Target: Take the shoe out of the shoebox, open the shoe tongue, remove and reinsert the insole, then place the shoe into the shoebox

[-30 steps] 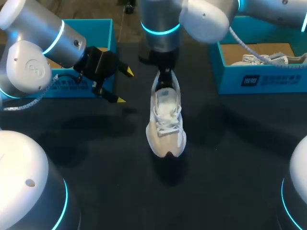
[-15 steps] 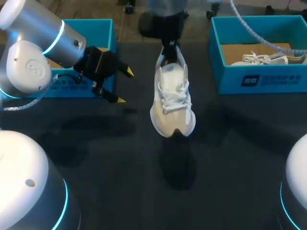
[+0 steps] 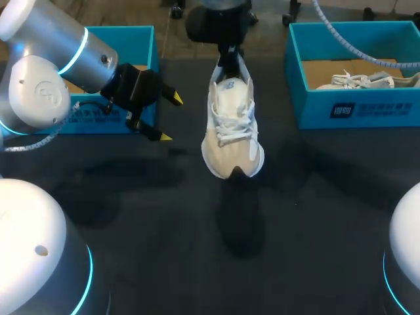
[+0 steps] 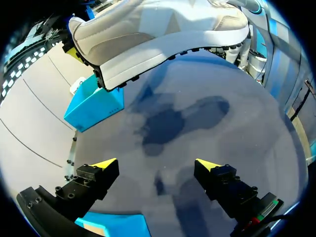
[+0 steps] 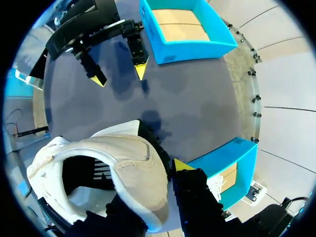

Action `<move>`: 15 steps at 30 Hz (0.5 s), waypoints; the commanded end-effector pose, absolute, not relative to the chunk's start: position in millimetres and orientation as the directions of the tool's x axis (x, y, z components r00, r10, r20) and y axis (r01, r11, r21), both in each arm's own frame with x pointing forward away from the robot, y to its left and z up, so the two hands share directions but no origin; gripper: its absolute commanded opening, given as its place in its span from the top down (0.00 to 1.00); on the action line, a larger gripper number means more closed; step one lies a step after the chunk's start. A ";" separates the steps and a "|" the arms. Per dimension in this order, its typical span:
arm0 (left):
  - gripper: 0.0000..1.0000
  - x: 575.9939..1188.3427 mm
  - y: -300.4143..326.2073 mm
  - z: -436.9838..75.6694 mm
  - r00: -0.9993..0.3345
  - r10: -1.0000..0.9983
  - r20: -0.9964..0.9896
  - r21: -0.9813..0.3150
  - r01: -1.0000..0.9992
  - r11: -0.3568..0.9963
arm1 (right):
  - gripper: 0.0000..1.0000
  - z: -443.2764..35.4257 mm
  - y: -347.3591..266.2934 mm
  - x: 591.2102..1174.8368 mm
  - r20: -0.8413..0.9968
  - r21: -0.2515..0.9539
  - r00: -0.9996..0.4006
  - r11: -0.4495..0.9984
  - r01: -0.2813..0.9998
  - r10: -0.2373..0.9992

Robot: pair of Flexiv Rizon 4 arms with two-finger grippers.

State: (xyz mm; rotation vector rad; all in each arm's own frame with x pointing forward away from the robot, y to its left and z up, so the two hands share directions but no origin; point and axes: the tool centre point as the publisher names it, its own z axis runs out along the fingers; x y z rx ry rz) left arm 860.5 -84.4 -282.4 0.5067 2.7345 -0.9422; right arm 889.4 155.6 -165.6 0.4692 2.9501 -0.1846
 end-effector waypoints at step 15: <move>0.00 859.5 -83.9 -282.1 -0.920 0.252 -0.301 -0.555 0.384 0.738 | 1.00 -170.6 74.0 932.1 -0.206 -0.057 -0.939 0.954 0.293 0.276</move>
